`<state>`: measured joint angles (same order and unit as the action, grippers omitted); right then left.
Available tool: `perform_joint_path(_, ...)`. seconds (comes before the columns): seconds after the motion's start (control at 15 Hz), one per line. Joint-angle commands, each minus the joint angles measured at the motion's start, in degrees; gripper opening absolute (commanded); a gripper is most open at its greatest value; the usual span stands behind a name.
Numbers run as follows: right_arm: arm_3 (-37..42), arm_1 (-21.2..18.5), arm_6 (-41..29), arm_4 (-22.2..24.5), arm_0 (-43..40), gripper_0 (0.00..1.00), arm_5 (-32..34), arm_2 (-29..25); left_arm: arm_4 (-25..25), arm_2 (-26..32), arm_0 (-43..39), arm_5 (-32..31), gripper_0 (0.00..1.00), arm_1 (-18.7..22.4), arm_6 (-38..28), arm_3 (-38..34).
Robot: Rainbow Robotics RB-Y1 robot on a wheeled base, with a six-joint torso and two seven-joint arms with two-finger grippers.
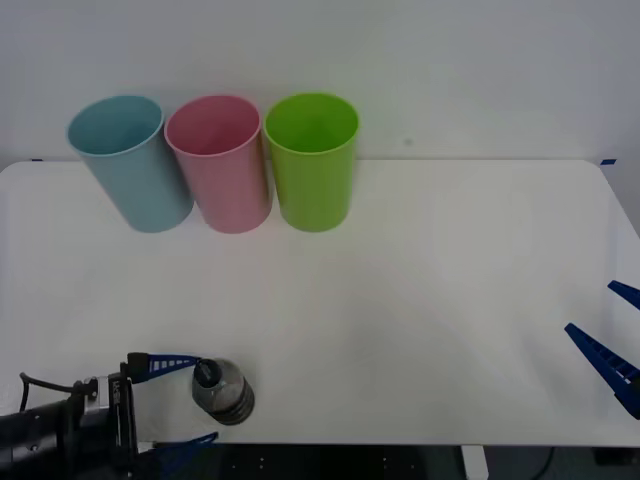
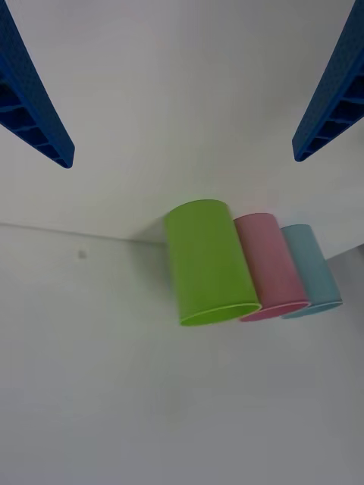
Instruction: Grasp the object on the table and drop it into the matching bin: aluminum can to the light blue bin, PET bottle to the pink bin.
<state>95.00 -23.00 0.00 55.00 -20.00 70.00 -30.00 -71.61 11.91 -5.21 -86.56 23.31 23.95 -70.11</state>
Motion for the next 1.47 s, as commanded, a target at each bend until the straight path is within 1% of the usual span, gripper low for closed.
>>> perform_joint_path(0.07, 0.0, 0.0, 0.0, 0.0, 0.0, 1.0, 0.0, 0.0, -1.3, 0.0, 0.9, 0.3, 1.0, -1.4, 0.7, 1.0)
perform_joint_path(0.53, 0.0, 0.0, 0.0, 0.0, 0.0, 1.0, 0.0, 0.0, -4.0, 0.2, 1.8, 1.2, 1.0, -5.5, 1.4, 1.0)
perform_joint_path(1.07, 0.0, 0.0, 0.0, 0.0, 0.0, 1.0, 0.0, 0.0, -4.9, 0.7, 2.2, 1.2, 1.0, -6.0, 1.5, 1.1)
perform_joint_path(1.13, 0.0, 0.0, 0.0, 0.0, 0.0, 1.0, 0.0, 0.0, -4.9, 0.7, 2.3, 1.2, 0.85, -5.9, 1.5, 1.1)
perform_joint_path(1.2, 0.0, 0.0, 0.0, 0.0, 0.0, 1.0, 0.0, 0.0, -4.9, 0.7, 2.3, 1.1, 0.57, -6.0, 1.7, 1.1)
perform_joint_path(1.27, 0.0, 0.0, 0.0, 0.0, 0.0, 1.0, 0.0, 0.0, -4.9, 0.7, 2.5, 1.0, 0.22, -5.9, 2.0, 1.0)
perform_joint_path(1.33, 0.0, 0.0, 0.0, 0.0, 0.0, 1.0, 0.0, 0.0, -4.9, 0.7, 2.7, 0.6, 0.03, -5.9, 2.1, 1.1)
perform_joint_path(1.4, 0.0, 0.0, 0.0, 0.0, 0.0, 1.0, 0.0, 0.0, -4.9, 0.7, 2.7, 0.6, 0.0, -5.9, 2.2, 1.1)
perform_joint_path(1.47, 0.0, 0.0, 0.0, 0.0, 0.0, 1.0, 0.0, 0.0, -4.9, 0.7, 2.7, 0.6, 0.0, -6.0, 2.1, 1.1)
